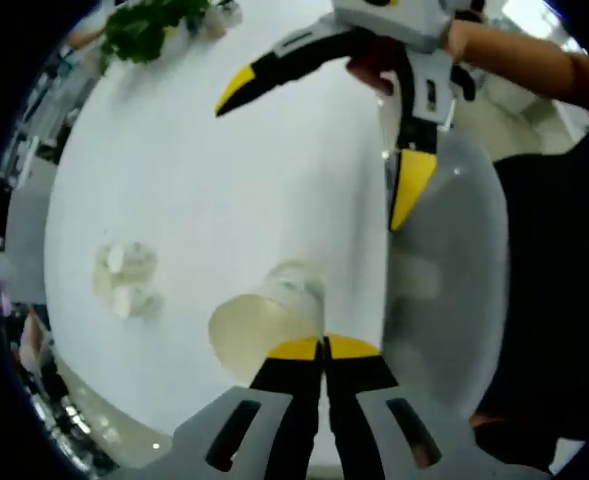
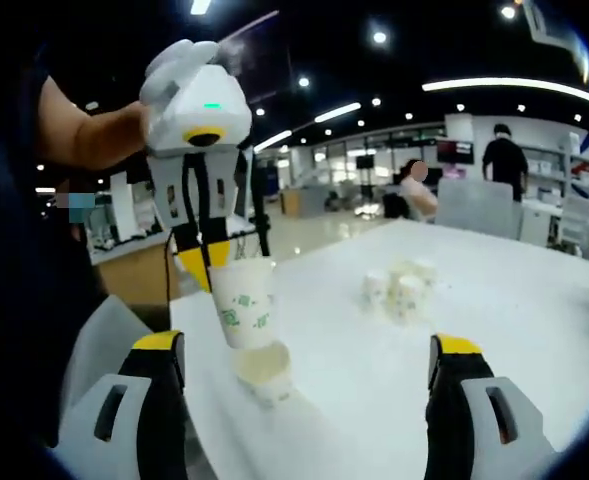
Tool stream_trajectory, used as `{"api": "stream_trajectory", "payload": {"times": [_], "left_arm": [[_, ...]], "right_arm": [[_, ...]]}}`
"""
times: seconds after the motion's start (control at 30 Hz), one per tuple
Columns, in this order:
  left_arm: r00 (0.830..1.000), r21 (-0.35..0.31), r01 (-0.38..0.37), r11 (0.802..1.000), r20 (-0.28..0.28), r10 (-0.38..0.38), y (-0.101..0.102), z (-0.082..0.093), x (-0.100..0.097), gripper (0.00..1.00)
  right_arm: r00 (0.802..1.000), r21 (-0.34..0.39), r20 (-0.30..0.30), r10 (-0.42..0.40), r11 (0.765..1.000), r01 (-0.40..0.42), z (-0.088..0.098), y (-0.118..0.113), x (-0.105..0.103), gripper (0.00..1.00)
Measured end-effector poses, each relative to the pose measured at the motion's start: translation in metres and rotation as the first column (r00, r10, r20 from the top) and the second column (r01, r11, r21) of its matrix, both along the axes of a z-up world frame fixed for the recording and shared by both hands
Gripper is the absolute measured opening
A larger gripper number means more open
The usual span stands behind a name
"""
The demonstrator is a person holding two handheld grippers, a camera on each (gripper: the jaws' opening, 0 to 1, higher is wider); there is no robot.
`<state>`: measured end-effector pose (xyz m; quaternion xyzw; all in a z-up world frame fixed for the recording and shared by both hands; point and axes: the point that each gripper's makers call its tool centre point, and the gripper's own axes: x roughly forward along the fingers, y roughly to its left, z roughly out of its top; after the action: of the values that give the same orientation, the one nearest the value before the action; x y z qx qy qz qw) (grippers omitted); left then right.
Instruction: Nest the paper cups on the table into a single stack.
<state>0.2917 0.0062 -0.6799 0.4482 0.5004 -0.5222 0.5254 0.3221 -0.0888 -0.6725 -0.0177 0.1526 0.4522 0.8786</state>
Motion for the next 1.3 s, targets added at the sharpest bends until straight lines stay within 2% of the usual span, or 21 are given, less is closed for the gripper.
{"api": "stream_trajectory", "payload": {"times": [0.3,0.53,0.63,0.73,0.83,1.03,1.07,1.17,1.3], "left_arm": [[1.0,0.028,-0.011,1.0,0.015,0.011,0.002,-0.012,0.003,0.0],[1.0,0.047,0.012,0.999,0.012,-0.013,0.0,-0.024,0.001,0.0],[0.999,0.059,0.048,0.997,0.002,-0.048,0.0,-0.032,-0.004,0.0],[0.999,0.065,0.04,0.997,0.008,-0.04,-0.001,-0.039,-0.003,0.0],[0.998,0.076,0.058,0.995,0.026,-0.06,0.001,-0.045,-0.002,0.0],[0.996,0.078,0.079,0.994,0.029,-0.081,-0.001,-0.053,-0.002,0.0],[0.996,0.091,0.089,0.992,0.013,-0.09,0.001,-0.055,-0.004,0.0],[0.992,0.099,0.121,0.988,0.032,-0.124,0.002,-0.061,-0.002,0.0],[0.993,0.09,0.113,0.989,0.013,-0.115,0.001,-0.066,-0.007,0.0]], "right_arm": [[1.0,0.003,-0.001,0.002,1.0,-0.002,0.0,0.002,0.0,1.0],[1.0,-0.003,-0.005,0.001,1.0,-0.001,-0.003,0.001,0.0,1.0],[1.0,0.001,-0.005,-0.003,1.0,0.003,-0.002,-0.001,0.0,1.0],[1.0,0.004,-0.003,-0.012,1.0,0.012,-0.002,-0.003,0.001,1.0],[1.0,0.007,-0.006,-0.019,1.0,0.019,-0.002,-0.005,0.001,1.0],[1.0,0.009,-0.013,-0.023,1.0,0.024,-0.004,-0.005,0.0,1.0],[1.0,0.009,-0.014,-0.024,1.0,0.024,-0.004,-0.005,0.0,1.0],[1.0,0.006,-0.02,-0.022,1.0,0.022,-0.006,-0.004,0.0,1.0],[1.0,0.005,-0.022,-0.022,1.0,0.022,-0.007,-0.004,-0.001,1.0]]}}
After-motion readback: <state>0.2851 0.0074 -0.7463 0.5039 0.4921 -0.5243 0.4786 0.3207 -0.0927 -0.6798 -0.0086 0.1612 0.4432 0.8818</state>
